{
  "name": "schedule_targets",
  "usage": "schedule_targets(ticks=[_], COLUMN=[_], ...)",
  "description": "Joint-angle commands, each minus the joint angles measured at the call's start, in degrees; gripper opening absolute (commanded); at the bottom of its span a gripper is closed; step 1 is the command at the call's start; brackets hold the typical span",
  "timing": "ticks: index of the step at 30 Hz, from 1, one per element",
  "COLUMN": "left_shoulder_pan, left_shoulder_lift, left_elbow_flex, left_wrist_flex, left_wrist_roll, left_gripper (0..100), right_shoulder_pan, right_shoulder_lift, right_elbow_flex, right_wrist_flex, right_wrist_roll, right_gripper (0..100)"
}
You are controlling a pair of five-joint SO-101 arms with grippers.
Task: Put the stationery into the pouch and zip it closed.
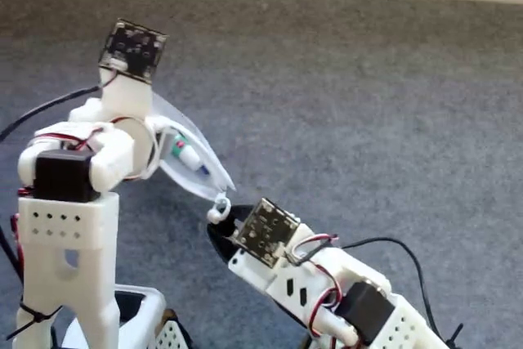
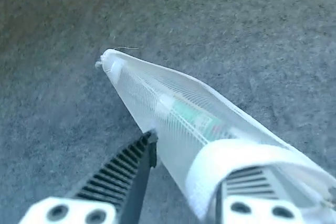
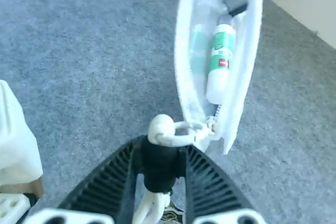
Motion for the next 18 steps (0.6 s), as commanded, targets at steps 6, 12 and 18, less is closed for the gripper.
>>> schedule_targets(ticks=[6, 12, 18], left_shoulder_pan=[12.5, 17.5, 23.9], left_shoulder_lift=[-0.9, -0.8, -0.8], left_elbow_flex=[-2.6, -2.5, -2.5], left_wrist_flex=[-0.8, -0.8, -0.7], left_wrist_roll=[-9.2, -11.6, -11.6], left_gripper=[18, 24, 25], right_shoulder_pan=[-2.2, -6.5, -6.5], right_shoulder_lift=[-9.8, -15.3, -16.1], right_elbow_flex=[4.1, 8.3, 8.6], right_wrist_flex=[0.2, 0.2, 0.2], right_wrist_roll=[2.2, 4.5, 4.4], right_gripper=[0.3, 0.3, 0.3])
